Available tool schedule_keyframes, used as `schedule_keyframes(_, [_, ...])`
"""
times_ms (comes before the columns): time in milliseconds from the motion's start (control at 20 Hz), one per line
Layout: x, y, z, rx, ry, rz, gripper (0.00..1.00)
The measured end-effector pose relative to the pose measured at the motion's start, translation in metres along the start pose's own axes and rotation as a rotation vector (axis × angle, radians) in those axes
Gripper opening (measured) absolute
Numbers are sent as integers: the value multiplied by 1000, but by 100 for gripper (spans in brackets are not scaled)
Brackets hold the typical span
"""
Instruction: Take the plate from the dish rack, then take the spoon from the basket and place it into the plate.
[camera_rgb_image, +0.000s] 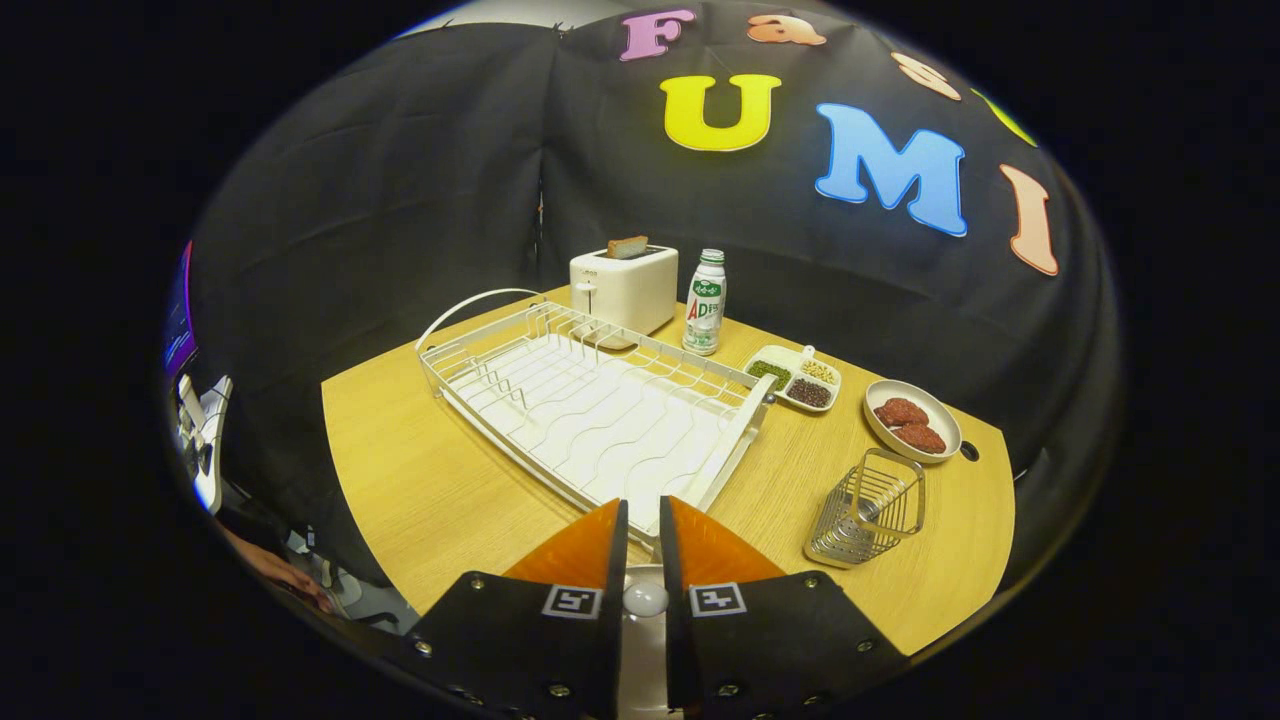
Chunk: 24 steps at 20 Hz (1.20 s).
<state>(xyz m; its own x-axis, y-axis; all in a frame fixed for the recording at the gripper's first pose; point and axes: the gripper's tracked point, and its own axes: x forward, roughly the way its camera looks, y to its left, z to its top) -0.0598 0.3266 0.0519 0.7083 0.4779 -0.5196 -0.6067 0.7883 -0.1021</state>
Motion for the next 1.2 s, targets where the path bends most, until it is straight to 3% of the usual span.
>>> schedule_keyframes(150, [-5, -11, -5, -3, 2, -37, 18])
schedule_keyframes(200, [-5, -16, -7, 3, 5, -54, 28])
schedule_keyframes(250, [-5, -18, -11, 19, 9, -62, 29])
schedule_keyframes(300, [-8, -20, -12, 37, 8, -63, 36])
schedule_keyframes(400, [-17, -35, -9, 58, -18, -107, 65])
schedule_keyframes(1000, [-141, -144, 57, 194, -342, -441, 66])
schedule_keyframes(1050, [-154, -151, 66, 197, -383, -460, 68])
schedule_keyframes(1150, [-174, -168, 73, 194, -445, -516, 97])
schedule_keyframes(1200, [-180, -174, 73, 192, -453, -533, 96])
